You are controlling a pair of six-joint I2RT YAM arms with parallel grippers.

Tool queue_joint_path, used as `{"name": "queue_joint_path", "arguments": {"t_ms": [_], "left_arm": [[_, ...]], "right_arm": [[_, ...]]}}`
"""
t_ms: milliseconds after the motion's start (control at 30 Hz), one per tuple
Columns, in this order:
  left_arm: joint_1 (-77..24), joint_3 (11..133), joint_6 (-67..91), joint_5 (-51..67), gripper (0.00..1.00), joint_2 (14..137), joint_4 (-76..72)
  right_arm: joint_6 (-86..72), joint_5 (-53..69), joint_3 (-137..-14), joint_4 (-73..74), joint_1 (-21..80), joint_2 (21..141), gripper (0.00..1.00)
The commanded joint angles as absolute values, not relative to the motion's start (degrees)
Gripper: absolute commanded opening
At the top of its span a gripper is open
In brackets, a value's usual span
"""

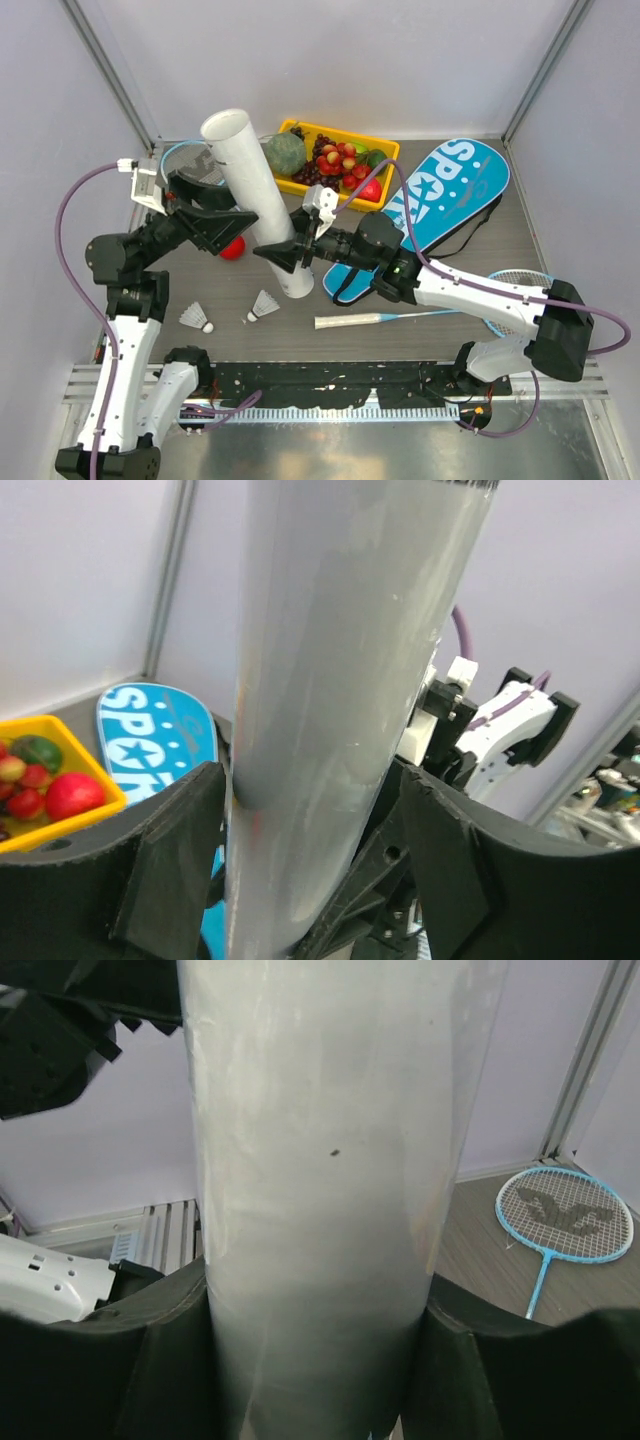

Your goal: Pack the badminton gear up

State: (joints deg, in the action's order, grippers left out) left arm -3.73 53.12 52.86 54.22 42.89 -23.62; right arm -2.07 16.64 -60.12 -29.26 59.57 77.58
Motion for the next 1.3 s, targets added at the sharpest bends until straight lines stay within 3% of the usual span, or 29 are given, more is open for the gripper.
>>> {"name": "queue_joint_path", "arguments": {"t_ms": [0,333,433,533,567,633,667,800,1000,1267], "left_arm": [[-5.09,48.0,61.96,52.12,0.76,43.85,-42.43],[-10.37,46.76,62.84,52.56,0.82,47.99,-49.04],[-11.34,46.41,63.1,52.91,0.75,48.51,-48.96],[-11.42,45.79,63.72,53.43,0.57,48.43,-48.52],[-11.34,45.88,63.55,53.7,0.5,48.34,-47.91],[-11.34,45.7,62.76,54.14,0.4,47.99,-45.63],[-11.34,45.7,61.71,54.4,0.37,47.73,-43.88],[-11.34,47.28,54.86,57.03,0.32,46.41,-33.44],[-11.34,54.31,31.85,56.18,0.41,43.07,1.97],[-13.96,50.28,19.26,50.28,0.46,36.57,15.36]], "right_arm": [[-8.87,13.19,-58.63,-42.62,60.56,78.05,0.36],[-13.27,11.25,-58.09,-44.91,63.1,80.33,0.35],[-13.97,10.81,-57.75,-45.61,63.63,81.03,0.36],[-15.46,9.41,-55.91,-45.36,63.72,80.16,0.59],[-15.12,8.97,-54.77,-44.74,63.81,79.11,0.76],[-14.5,6.44,-52.84,-41.32,63.72,76.47,0.96],[-14.24,5.37,-51.78,-39.31,63.72,74.12,0.99],[-13.27,1.58,-47.64,-29.47,63.72,66.12,0.96],[-15.64,-5.78,-50.44,-5.82,63.72,53.98,0.97],[-11.44,-16.68,-71.41,15.28,63.63,46.58,0.99]]}}
